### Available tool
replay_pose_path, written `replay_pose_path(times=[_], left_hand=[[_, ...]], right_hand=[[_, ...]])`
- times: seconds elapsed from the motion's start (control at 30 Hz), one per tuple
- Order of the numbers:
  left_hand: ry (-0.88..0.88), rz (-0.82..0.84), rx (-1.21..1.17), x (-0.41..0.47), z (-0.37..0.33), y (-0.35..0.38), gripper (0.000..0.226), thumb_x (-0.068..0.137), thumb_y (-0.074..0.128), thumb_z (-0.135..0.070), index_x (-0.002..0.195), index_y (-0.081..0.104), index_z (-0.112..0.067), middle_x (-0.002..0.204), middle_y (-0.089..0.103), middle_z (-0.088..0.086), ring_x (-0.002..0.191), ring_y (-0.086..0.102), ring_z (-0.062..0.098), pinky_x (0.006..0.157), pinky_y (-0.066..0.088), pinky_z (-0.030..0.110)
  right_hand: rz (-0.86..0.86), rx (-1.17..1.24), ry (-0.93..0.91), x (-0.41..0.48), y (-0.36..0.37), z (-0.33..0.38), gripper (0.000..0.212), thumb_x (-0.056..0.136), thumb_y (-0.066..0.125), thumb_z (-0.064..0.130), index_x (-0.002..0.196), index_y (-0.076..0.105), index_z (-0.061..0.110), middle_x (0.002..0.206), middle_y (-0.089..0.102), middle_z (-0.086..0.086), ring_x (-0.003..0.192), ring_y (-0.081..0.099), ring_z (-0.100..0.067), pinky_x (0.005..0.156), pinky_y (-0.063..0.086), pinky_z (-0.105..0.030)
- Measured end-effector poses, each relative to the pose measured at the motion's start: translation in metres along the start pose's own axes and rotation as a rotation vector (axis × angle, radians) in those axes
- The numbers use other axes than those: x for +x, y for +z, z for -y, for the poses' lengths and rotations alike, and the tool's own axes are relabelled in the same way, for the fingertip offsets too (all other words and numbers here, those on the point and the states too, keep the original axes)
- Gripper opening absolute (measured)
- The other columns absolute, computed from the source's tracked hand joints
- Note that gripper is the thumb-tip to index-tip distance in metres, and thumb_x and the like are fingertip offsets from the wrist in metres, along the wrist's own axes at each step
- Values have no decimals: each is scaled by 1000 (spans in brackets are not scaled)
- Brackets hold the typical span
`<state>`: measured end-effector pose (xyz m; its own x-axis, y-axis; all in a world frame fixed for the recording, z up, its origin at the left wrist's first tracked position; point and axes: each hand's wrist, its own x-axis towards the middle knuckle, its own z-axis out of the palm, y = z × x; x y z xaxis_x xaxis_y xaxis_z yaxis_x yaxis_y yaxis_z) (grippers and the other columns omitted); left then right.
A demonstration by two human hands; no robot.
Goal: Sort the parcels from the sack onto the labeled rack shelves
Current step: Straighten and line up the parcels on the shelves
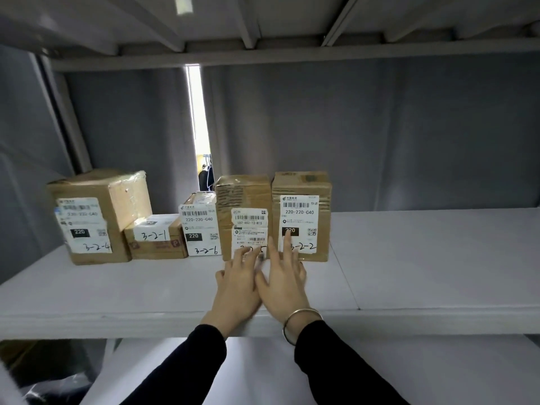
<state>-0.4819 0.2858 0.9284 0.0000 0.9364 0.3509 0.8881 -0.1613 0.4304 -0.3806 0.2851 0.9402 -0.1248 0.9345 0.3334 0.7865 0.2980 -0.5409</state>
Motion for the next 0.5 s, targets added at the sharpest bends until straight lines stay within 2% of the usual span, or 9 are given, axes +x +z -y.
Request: replay_pose_path(times=[0.23, 0.5], left_hand=[[-6, -43, 14, -33, 25, -35, 48, 96, 37, -31, 143, 27, -28, 147, 25, -3, 128, 38, 22, 102, 30, 37], [65, -25, -4, -110, 85, -80, 54, 96, 41, -29, 145, 20, -30, 156, 12, -11, 141, 20, 9, 110, 18, 27]], right_hand=[[12, -25, 6, -28, 2, 45, 63, 96, 34, 37, 149, 3, 27, 157, -18, -1, 146, -6, -28, 118, 4, -41], [90, 20, 51, -97, 40, 120, 58, 98, 29, 34, 148, -1, 31, 156, -20, 4, 146, -11, -25, 117, -2, -42]])
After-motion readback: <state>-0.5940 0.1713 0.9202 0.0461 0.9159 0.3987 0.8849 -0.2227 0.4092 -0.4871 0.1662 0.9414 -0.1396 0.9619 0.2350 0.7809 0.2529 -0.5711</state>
